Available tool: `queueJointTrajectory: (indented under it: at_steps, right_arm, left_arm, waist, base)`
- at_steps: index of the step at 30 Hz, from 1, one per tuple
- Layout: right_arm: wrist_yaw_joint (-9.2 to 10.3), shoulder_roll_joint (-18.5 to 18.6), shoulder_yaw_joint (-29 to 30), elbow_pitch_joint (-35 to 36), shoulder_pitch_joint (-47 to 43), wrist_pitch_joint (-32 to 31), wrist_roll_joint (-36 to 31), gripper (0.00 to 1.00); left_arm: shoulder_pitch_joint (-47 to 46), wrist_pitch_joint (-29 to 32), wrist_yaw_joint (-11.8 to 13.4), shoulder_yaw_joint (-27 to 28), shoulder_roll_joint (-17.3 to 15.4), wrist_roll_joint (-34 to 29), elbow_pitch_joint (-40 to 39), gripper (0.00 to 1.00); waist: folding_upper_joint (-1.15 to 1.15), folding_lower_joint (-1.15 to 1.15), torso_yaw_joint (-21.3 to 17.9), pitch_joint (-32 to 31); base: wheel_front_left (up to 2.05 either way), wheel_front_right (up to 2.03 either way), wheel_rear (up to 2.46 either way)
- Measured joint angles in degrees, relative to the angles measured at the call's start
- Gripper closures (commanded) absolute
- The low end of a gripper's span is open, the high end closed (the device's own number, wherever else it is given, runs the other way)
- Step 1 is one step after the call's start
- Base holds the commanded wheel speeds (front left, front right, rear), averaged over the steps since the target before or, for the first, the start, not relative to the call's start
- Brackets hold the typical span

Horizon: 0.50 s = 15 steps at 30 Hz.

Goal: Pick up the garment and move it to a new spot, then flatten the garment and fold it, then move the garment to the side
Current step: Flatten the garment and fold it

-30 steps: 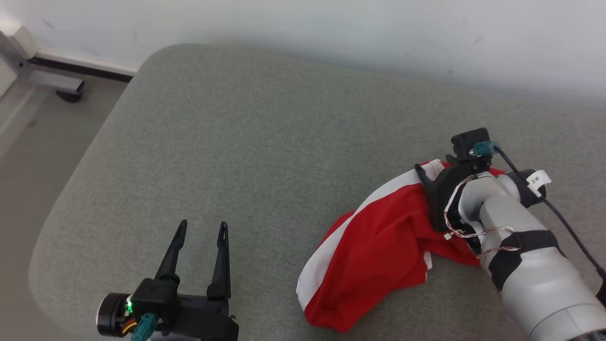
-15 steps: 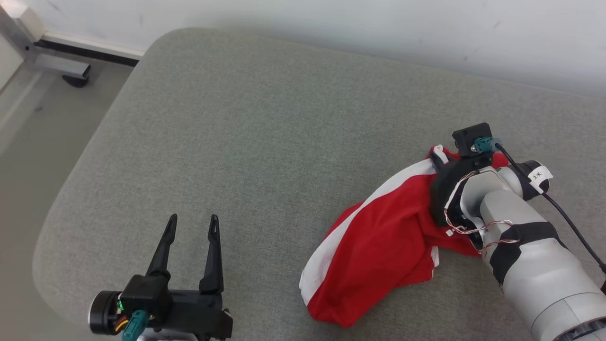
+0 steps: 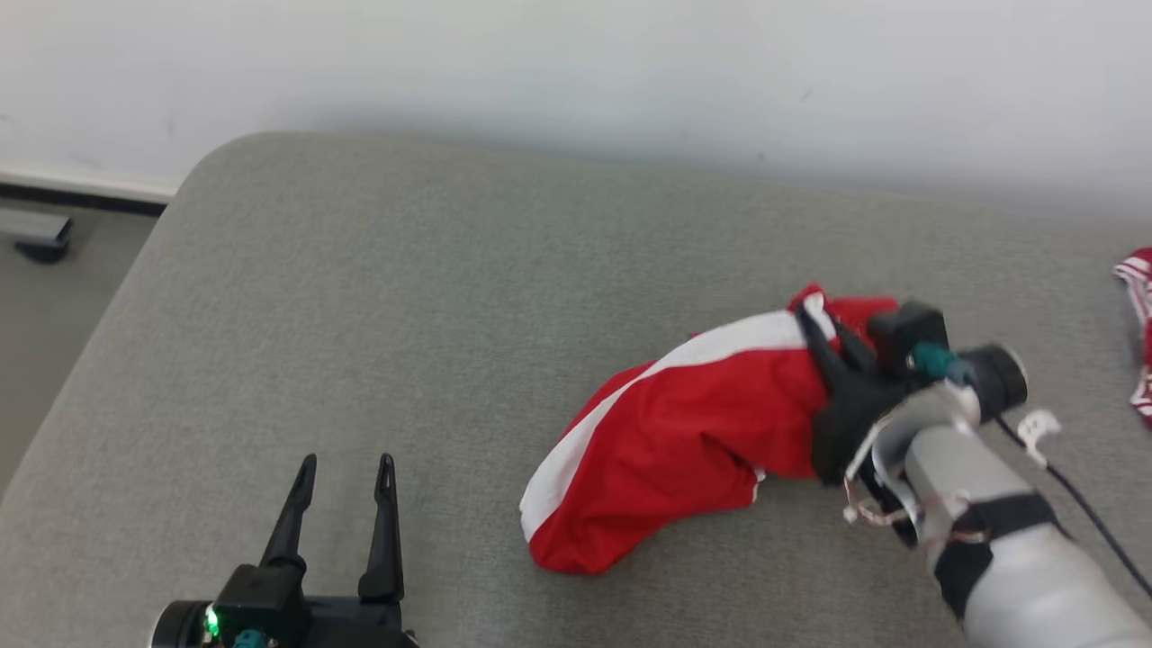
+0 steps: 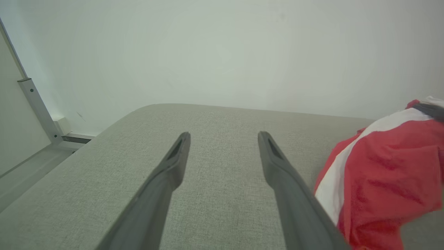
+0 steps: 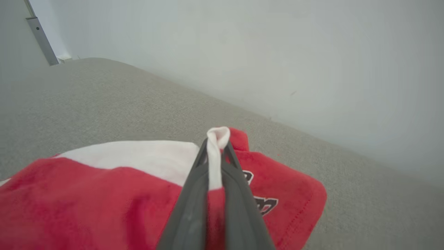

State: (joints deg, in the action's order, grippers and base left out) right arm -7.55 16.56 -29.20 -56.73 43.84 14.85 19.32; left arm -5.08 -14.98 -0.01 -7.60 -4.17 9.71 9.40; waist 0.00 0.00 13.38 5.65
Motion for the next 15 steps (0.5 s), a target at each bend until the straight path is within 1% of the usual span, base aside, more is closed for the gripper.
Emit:
queueJointTrajectory:
  at_steps: [3,6,8,10,11,12,13,15]
  right_arm:
    - [0.00,2.30,1.53,8.16,-7.53,0.14,2.34,1.00]
    - [0.00,4.26,5.14,17.59,-16.74,0.24,3.28,1.00]
    - [0.00,4.50,7.64,23.34,-23.61,0.24,3.28,1.00]
    - [0.00,4.46,10.01,27.35,-29.60,0.25,3.27,1.00]
    - [0.00,4.39,10.65,28.51,-32.32,0.27,3.15,0.95]
    - [0.00,4.21,11.07,29.38,-34.70,0.26,3.04,0.71]
    - [0.00,3.64,11.93,30.25,-36.77,0.25,3.20,0.00]
    - [0.00,2.90,13.38,31.48,-39.41,0.24,3.69,0.00]
  left_arm:
    - [0.85,0.00,-0.08,-0.33,0.05,-0.04,0.04,0.00]
    - [1.62,0.00,-0.27,-0.43,0.13,-0.04,0.18,0.00]
    - [2.42,0.00,-0.33,-0.40,0.13,-0.04,0.23,0.00]
    - [3.11,0.00,-0.41,-0.47,0.19,-0.04,0.31,0.00]
    - [3.46,0.00,-0.46,-0.43,0.19,-0.04,0.29,0.00]
    - [3.85,0.00,-0.46,-0.42,0.19,-0.03,0.32,0.00]
    - [4.20,-0.03,-0.46,-0.32,0.18,-0.03,0.40,0.00]
    - [4.57,-0.05,-0.49,-0.37,0.22,-0.02,0.56,0.00]
  waist:
    - [0.00,0.00,-1.72,-1.27]
    - [-0.01,0.00,-3.01,-2.71]
    - [-0.01,-0.01,-3.84,-3.58]
    - [-0.01,0.00,-4.62,-4.34]
    - [-0.01,-0.01,-5.02,-4.70]
    - [-0.01,-0.01,-5.43,-4.98]
    - [-0.01,-0.01,-5.84,-5.23]
    - [-0.01,-0.01,-6.62,-5.66]
  base:
    - [0.00,0.00,0.00]
    - [0.00,0.00,0.00]
    - [0.00,0.00,0.00]
    - [0.00,0.00,0.00]
    - [0.00,0.00,0.00]
    - [0.00,0.00,0.00]
    - [0.00,0.00,0.00]
    - [0.00,0.00,0.00]
